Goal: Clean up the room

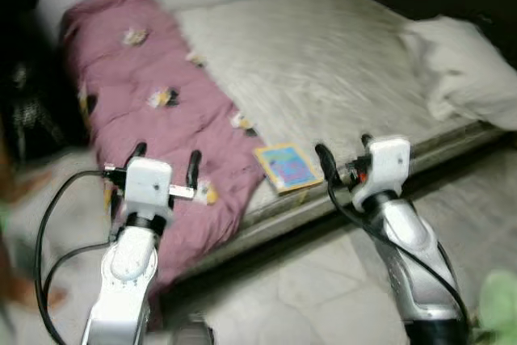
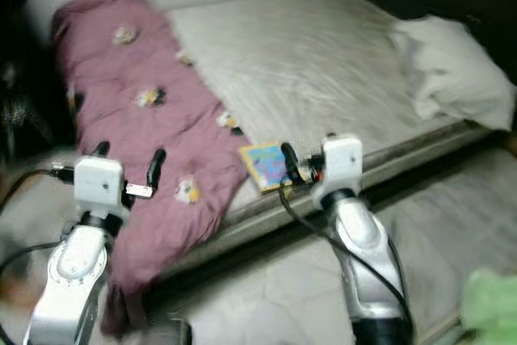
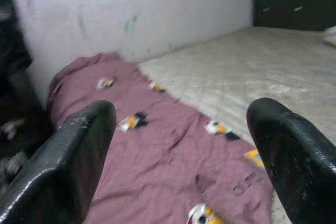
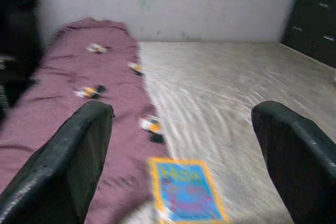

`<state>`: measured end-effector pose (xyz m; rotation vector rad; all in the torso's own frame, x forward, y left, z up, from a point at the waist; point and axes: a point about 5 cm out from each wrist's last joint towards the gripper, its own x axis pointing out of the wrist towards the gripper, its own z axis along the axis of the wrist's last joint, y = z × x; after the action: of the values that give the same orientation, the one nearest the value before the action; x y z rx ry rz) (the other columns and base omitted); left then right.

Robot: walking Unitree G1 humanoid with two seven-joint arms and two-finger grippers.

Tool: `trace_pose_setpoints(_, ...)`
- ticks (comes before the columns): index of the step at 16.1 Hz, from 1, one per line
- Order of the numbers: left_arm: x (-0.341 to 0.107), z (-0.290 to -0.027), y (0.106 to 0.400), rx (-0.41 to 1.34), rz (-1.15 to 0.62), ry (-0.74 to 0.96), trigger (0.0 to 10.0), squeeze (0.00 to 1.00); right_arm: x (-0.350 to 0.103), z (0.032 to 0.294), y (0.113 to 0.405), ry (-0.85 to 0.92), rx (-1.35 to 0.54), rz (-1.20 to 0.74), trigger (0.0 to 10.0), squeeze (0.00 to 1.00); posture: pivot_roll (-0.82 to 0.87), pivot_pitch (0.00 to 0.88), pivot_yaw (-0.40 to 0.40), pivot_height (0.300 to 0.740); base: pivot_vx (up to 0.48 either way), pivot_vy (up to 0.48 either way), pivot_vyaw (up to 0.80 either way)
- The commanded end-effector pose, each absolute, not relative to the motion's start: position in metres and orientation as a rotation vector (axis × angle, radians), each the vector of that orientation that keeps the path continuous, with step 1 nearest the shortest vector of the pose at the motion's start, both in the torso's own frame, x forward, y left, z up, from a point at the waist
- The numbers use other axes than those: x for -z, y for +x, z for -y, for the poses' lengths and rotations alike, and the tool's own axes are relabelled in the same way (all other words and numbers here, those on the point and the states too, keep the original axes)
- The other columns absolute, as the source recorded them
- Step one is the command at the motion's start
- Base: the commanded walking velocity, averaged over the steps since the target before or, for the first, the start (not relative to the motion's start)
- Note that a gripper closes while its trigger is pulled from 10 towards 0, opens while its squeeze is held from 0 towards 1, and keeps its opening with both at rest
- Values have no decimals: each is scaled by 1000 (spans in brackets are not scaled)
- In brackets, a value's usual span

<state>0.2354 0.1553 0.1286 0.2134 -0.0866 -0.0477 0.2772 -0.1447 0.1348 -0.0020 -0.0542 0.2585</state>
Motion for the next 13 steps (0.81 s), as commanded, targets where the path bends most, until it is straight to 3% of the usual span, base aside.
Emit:
trace_pose_setpoints(1,-130,-158,237,12,80,199,10000,0,-138,146,278,-4,-272,56,10000,0,34,95,-111,740,0,0,0)
trace_pose_setpoints(7,-131,-141,236,11,80,198,10000,0,-140,148,281,-24,-330,37,10000,0,68,96,-200,740,0,0,0)
trace_pose_setpoints(13,-132,-141,239,42,79,213,10000,0,-142,147,285,-12,-307,50,10000,0,41,75,-135,740,0,0,0)
